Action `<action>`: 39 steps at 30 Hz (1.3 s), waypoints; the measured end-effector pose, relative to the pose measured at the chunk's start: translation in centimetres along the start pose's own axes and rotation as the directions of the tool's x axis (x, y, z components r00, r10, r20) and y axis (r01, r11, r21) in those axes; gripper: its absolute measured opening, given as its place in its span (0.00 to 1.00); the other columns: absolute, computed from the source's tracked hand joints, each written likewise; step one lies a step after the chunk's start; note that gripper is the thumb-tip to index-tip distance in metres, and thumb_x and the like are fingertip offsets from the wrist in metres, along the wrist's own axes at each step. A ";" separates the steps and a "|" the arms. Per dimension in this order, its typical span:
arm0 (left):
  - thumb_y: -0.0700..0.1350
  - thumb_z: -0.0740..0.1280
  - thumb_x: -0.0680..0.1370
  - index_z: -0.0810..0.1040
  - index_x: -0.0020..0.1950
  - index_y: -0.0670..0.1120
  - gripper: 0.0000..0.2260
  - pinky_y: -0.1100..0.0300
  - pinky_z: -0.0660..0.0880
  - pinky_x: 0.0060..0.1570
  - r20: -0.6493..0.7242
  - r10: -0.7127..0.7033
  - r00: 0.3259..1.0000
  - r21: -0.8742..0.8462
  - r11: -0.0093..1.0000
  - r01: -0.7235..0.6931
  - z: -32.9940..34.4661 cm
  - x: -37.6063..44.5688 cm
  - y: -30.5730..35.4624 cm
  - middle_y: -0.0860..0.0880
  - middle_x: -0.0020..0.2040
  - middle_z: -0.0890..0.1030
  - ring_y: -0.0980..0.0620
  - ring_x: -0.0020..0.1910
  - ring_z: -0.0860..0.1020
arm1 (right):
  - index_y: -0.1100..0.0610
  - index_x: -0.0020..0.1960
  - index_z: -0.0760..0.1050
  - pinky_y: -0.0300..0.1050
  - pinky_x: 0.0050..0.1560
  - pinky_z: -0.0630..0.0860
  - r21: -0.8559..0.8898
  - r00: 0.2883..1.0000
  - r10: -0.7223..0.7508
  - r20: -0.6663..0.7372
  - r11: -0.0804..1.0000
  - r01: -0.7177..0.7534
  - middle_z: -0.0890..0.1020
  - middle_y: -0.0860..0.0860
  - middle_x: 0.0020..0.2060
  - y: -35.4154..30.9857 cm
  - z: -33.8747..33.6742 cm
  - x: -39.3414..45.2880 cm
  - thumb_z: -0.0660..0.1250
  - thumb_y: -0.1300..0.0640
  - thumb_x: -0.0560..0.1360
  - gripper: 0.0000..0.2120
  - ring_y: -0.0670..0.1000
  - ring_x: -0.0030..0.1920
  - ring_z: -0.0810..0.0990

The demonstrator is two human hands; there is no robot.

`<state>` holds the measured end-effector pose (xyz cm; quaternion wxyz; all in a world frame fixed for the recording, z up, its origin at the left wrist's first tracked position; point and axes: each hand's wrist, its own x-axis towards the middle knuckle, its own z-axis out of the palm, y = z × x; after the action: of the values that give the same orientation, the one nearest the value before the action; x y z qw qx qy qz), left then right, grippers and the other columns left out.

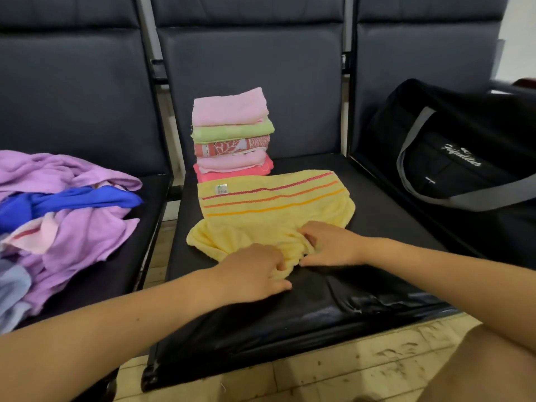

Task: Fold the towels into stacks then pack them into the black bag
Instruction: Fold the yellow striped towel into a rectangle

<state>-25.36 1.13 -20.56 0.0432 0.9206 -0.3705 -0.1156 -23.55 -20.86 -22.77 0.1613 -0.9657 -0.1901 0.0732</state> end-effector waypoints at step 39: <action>0.50 0.57 0.82 0.80 0.58 0.48 0.13 0.62 0.71 0.55 -0.211 -0.410 0.887 -0.740 0.660 0.129 -1.9 -0.1 -5.8 0.54 0.57 0.79 0.56 0.56 0.76 | 0.57 0.35 0.68 0.42 0.36 0.65 0.323 0.990 0.143 -0.003 0.937 -0.135 0.71 0.49 0.31 -5.8 0.3 2.6 0.63 0.49 0.77 0.16 0.48 0.34 0.69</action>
<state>-21.05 5.36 -19.67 0.4419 0.8823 -0.1393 -0.0830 -23.23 -14.69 -21.29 0.3136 -0.9382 -0.1048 0.1018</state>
